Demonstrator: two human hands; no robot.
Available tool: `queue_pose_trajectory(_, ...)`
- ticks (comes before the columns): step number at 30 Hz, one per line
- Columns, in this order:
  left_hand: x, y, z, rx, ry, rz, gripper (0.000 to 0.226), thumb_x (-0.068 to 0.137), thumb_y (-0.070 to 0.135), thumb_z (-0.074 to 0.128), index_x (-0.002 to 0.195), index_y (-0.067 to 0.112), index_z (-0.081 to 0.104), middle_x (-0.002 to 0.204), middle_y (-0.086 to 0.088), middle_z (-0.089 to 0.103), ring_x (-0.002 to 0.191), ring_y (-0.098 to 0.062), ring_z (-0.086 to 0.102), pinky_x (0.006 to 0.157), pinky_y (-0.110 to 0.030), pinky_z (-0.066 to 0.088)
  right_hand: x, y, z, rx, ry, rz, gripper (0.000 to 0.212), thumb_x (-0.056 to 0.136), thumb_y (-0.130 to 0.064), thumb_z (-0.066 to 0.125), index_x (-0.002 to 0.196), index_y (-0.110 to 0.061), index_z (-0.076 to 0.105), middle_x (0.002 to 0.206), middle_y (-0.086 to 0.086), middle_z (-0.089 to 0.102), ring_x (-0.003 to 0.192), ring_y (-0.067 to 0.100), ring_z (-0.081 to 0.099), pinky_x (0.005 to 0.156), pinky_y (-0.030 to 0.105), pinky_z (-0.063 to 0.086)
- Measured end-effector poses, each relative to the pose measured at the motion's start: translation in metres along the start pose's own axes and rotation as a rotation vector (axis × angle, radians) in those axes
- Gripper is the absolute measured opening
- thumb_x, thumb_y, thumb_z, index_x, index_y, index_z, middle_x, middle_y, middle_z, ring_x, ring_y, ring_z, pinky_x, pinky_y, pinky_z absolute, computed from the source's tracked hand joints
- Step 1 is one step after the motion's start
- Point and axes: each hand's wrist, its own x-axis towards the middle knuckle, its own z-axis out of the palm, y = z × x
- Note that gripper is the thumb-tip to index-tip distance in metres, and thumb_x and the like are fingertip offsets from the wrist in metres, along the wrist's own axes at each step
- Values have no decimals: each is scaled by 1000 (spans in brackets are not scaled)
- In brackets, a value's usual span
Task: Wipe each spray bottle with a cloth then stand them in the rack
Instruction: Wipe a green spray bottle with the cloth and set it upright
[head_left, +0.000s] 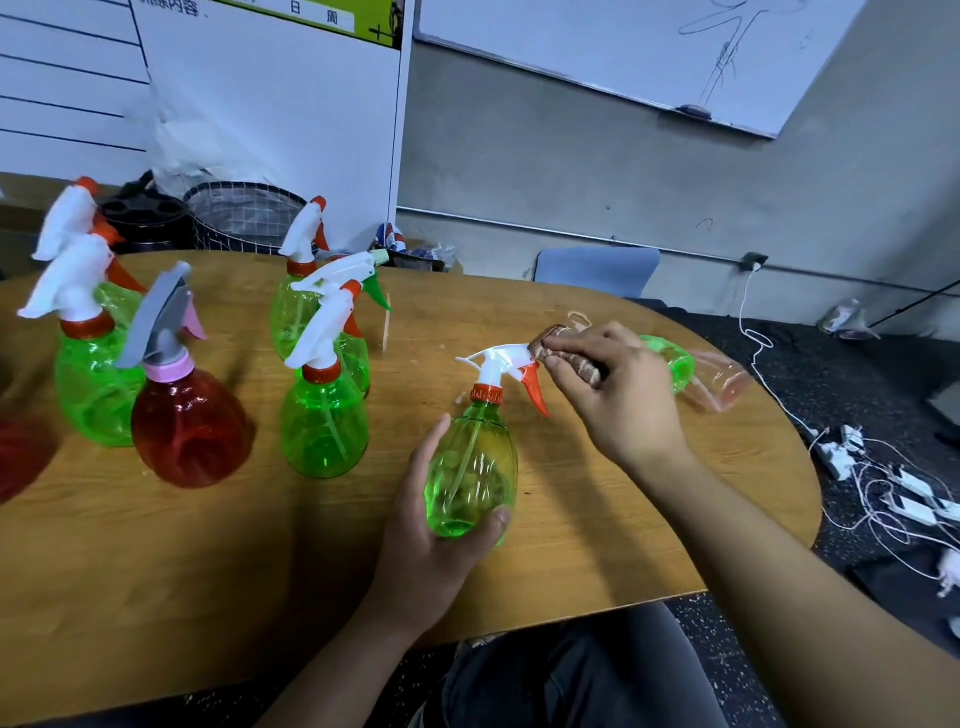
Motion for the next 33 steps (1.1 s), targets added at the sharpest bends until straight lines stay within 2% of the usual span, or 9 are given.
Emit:
queue_pose_trajectory(5,1,-4,-2,-8,2,-3,94,80,20,86,161,31,38,152,26,53,140,-4,55,113,-24,48,8,2,0,-95,83,46,19,96,-32,73,113,-27,80,106,-6,68,96,18,67,80,40,57)
queue_pose_trajectory(9,1,-7,0,1,3,-9,95,80,20,87,161,33,39,154,18,55,140,-9,57,115,-32,49,2,0,2,-77,2,-42,21,96,-31,74,115,-26,80,106,-5,67,94,11,65,79,35,56)
queue_pose_trajectory(13,1,-6,-1,21,-2,-16,96,79,36,87,161,38,38,153,20,54,141,-8,55,116,-35,49,4,5,3,-57,58,79,19,96,-30,75,113,-27,81,105,-5,69,93,10,66,83,39,57)
queue_pose_trajectory(15,2,-5,-3,23,0,-34,97,79,39,87,161,41,37,154,18,54,141,-9,55,116,-37,49,1,4,1,110,67,122,17,97,-27,76,113,-25,81,104,-8,70,88,5,65,80,34,55)
queue_pose_trajectory(18,4,-2,-2,29,16,-58,96,78,33,90,160,38,39,153,19,56,141,-7,55,117,-33,47,-24,-14,-1,388,-108,78,20,93,-20,80,113,-20,81,106,-7,73,90,8,69,82,29,56)
queue_pose_trajectory(22,6,9,-1,-14,-39,-107,97,78,25,91,159,32,38,147,11,65,135,-14,63,105,-27,54,-61,-36,1,475,-260,-13,21,90,-13,81,110,-20,83,104,-8,71,99,12,70,90,23,53)
queue_pose_trajectory(25,8,23,-3,-38,-110,-125,99,81,20,89,162,31,33,146,14,66,134,-11,64,101,-22,54,-64,-38,1,451,-179,1,22,90,-13,83,110,-22,83,103,-12,69,99,10,71,88,22,54)
queue_pose_trajectory(31,10,58,-5,46,-158,-83,125,68,46,100,166,35,23,157,15,55,145,-11,54,116,-30,47,-41,-49,-8,556,-9,136,18,92,-16,81,106,-26,82,100,-12,72,98,4,70,87,17,52)
queue_pose_trajectory(33,8,71,-3,70,-163,-76,129,65,38,103,166,33,23,154,20,57,142,-8,56,114,-29,49,-33,-52,-11,634,31,201,18,92,-15,80,104,-28,82,99,-10,73,97,6,71,87,21,54)
